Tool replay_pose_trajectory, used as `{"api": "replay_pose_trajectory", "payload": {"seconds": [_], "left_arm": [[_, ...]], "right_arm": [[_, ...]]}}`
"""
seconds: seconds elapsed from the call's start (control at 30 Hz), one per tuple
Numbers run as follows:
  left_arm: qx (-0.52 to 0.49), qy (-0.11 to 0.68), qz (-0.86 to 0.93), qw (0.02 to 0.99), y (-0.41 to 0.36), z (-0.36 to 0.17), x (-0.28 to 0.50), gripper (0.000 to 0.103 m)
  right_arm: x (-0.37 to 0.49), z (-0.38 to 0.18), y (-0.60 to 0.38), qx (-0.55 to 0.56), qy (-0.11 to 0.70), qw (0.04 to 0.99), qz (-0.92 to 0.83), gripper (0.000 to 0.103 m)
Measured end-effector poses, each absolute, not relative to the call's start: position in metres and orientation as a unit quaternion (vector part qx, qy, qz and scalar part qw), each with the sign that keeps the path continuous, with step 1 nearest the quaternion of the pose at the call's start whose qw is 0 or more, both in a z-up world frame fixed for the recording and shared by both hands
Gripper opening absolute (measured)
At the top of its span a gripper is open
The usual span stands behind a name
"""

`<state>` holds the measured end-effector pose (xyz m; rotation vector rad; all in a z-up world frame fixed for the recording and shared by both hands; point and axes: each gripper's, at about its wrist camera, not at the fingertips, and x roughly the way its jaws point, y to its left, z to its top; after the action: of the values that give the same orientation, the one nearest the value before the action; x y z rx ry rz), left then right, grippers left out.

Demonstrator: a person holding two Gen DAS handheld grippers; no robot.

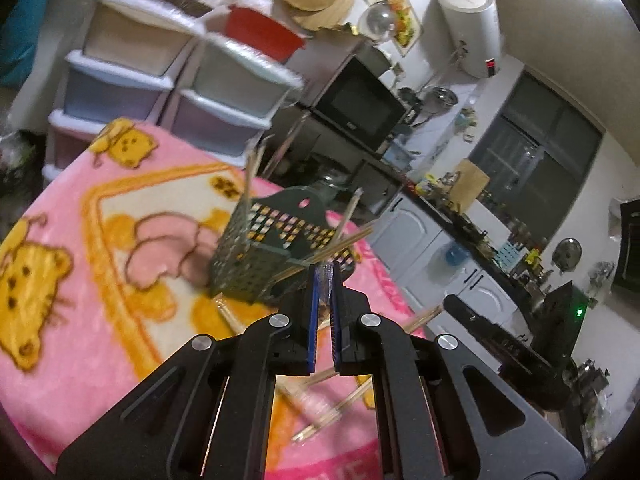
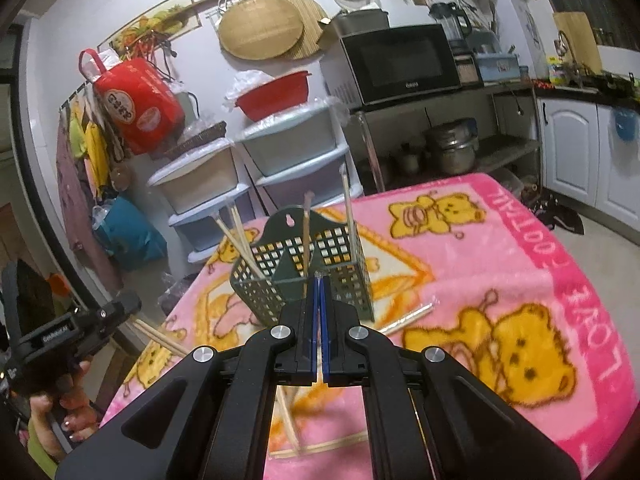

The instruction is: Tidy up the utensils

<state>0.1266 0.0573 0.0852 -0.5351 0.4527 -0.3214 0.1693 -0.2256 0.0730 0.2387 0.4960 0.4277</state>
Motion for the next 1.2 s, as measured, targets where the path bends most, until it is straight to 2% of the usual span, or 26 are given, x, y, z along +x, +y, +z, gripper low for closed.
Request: {"api": "replay_pose_trajectory", "payload": {"seconds": [0.53,1.2], "left_arm": [[-0.239,0.186,-0.193,0.933,0.046,0.136,0.151,0.003],[-0.224,0.130,-0.181,0.949,0.054,0.200,0.190,0.003]], "right_arm": [[0.171,0.106,-0.222,0.093,0.210,0.950,0.209,0.001],[0.187,0.176,-0.217,0.079,0.137,0.963,0.218,0.001]]}}
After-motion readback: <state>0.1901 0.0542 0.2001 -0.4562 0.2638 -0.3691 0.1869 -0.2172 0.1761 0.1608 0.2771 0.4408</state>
